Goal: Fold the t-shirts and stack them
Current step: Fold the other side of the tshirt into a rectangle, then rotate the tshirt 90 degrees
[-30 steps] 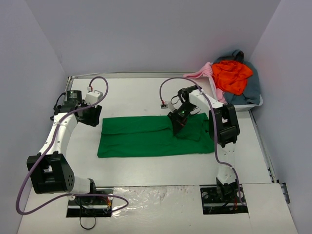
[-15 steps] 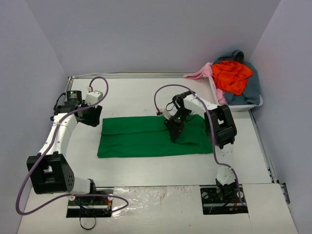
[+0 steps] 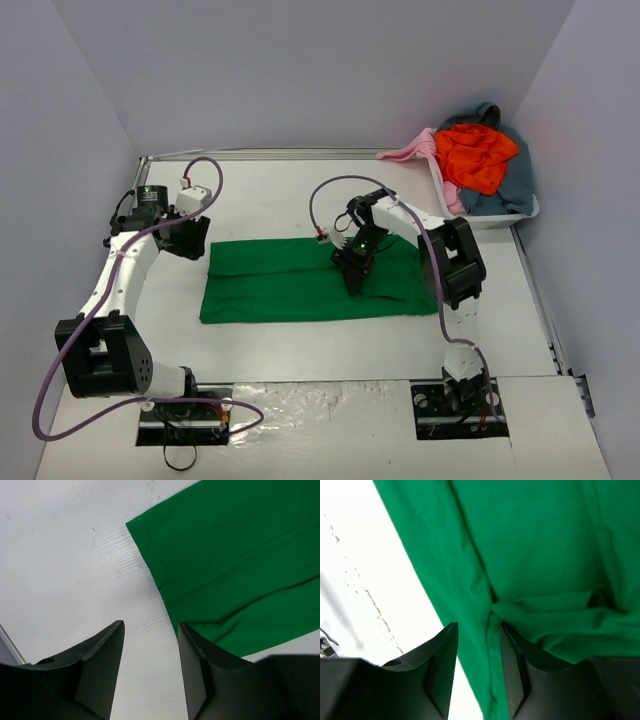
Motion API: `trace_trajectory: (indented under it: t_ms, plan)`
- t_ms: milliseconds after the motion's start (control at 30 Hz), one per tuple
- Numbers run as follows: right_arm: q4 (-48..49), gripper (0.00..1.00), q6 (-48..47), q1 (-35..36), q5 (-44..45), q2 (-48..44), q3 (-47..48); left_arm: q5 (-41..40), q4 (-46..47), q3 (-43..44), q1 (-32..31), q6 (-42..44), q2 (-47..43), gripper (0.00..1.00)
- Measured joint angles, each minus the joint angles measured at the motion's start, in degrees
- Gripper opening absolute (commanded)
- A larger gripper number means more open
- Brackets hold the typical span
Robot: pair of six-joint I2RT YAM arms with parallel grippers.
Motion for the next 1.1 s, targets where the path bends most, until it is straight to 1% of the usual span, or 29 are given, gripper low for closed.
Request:
trace_trajectory:
  t_ms: [233,333,367,400,433,467,533,567,767,933,1100]
  plan:
    - [-0.33,0.40,1.11,0.00,1.60,-8.72,-1.09,0.11,-2.25,0.92,0.00,1.09,-0.07,0.46]
    - [-0.81,0.39,1.33,-0.07,3.32,-13.49,-1.18,0.39,-3.41,2.36,0.00,1.64,-0.59,0.46]
    - [-0.83,0.37,1.33,-0.17,3.82,-14.82,-1.38,0.66,-3.72,2.93,0.00,1.75,-0.92,0.46]
    - [-0.76,0.27,1.42,-0.31,4.26,-16.02,-1.77,0.85,-3.91,3.30,0.00,1.84,-1.22,0.45]
    - [-0.55,0.13,1.51,-0.57,4.59,-17.14,-2.40,1.18,-4.15,3.69,-0.02,2.01,-1.51,0.34]
    - [-0.24,0.00,1.75,-0.92,5.11,-18.14,-3.26,1.70,-4.44,4.11,-0.07,2.16,-1.77,0.26]
    - [0.74,0.00,3.41,-1.86,6.99,-19.54,-5.33,2.82,-4.68,4.63,-0.35,2.69,-1.92,0.09]
    - [1.88,0.00,4.42,-2.45,8.35,-20.13,-6.75,3.26,-4.68,4.72,-0.59,2.82,-1.90,0.03]
    - [7.58,0.00,8.09,-7.91,15.69,-21.07,-15.32,5.14,-4.50,4.74,-4.33,3.23,0.35,0.02]
    - [11.63,0.00,10.51,-12.35,20.59,-21.20,-18.67,5.99,-1.79,4.74,-8.00,3.23,3.28,0.02]
    - [14.10,0.00,12.17,-14.01,24.04,-21.22,-20.15,7.82,0.26,4.76,-9.73,3.26,10.54,0.02]
